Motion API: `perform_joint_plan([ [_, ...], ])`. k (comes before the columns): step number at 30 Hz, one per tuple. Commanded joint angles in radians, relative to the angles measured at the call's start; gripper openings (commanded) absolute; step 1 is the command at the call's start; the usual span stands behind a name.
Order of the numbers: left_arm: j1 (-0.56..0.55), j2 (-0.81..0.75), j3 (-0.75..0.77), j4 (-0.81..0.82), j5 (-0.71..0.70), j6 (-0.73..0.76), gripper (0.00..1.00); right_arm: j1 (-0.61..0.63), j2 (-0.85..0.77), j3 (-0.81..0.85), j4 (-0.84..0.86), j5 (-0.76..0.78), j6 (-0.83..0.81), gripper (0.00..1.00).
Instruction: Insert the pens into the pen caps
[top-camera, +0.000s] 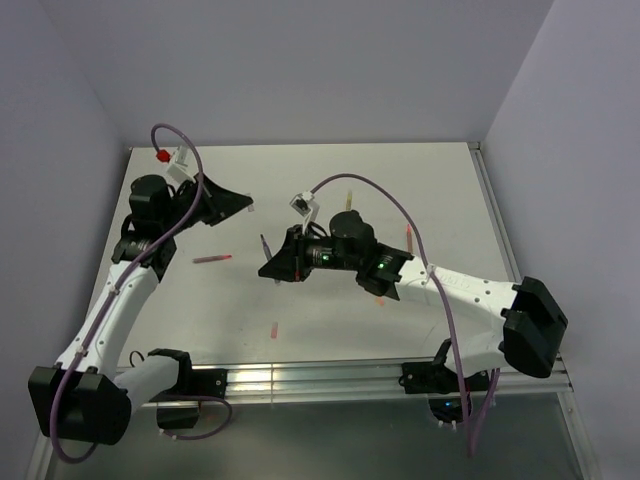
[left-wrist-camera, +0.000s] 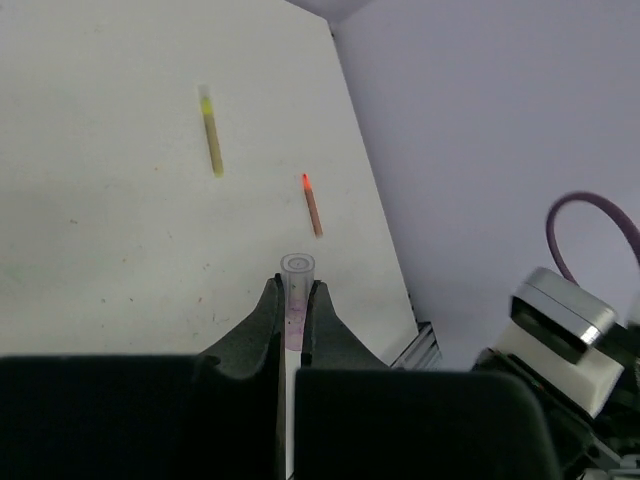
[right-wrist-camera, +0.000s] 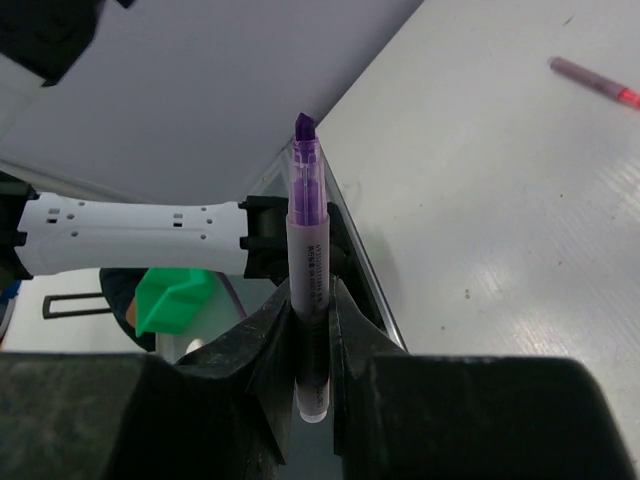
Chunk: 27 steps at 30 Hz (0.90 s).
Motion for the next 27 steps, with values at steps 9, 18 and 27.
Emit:
perform_joint_plan([
  [9, -0.053, -0.077, 0.048, 0.154, 0.106, 0.079, 0.0, 0.05, 0.038, 0.076, 0.043, 0.075, 0.002, 0.0],
  [18, -0.053, -0.124, -0.054, 0.292, 0.15, 0.02, 0.0, 0.05, 0.033, 0.112, 0.008, 0.129, -0.002, 0.0],
  [27, -0.053, -0.141, -0.09, 0.375, 0.149, 0.006, 0.0, 0.048, 0.047, 0.139, -0.012, 0.195, 0.002, 0.0],
])
